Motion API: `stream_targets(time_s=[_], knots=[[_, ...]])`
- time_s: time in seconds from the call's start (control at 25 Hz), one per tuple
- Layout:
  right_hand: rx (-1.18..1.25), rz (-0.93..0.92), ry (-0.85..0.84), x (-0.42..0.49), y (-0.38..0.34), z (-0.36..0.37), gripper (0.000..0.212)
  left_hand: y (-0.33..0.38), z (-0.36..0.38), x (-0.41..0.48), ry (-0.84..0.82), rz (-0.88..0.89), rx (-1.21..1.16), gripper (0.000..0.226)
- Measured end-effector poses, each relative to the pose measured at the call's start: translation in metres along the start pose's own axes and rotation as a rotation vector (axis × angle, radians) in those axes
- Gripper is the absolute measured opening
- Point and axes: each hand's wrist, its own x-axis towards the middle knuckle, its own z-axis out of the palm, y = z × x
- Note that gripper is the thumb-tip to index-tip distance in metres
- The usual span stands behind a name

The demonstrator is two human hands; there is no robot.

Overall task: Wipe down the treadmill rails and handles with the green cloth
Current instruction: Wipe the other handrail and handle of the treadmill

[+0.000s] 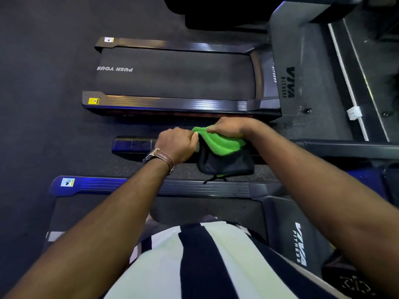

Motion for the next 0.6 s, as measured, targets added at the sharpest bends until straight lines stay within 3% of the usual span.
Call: stream_targets(time_s=[0.2, 0.36, 0.44, 0.52, 0.6], knots=[[-0.051, 0.207, 0.151, -0.011, 0.026, 0.000, 0.062, 0.002, -0.003, -0.002, 0.039, 0.033, -0.034, 0.045], [-0.023, 0.136, 0.200, -0.018, 0.002, 0.010, 0.059, -0.002, -0.003, -0.003, 0.030, 0.086, -0.027, 0.046], [-0.011, 0.004, 0.393, -0.039, 0.014, 0.027, 0.050, -0.003, -0.002, -0.003, 0.012, 0.115, -0.011, 0.048], [0.018, -0.161, 0.744, -0.061, 0.031, 0.061, 0.045, -0.006, -0.001, -0.002, -0.001, 0.166, -0.007, 0.050], [-0.016, -0.162, 1.124, -0.066, 0.040, 0.102, 0.045, -0.008, 0.001, 0.000, -0.025, 0.173, -0.026, 0.051]])
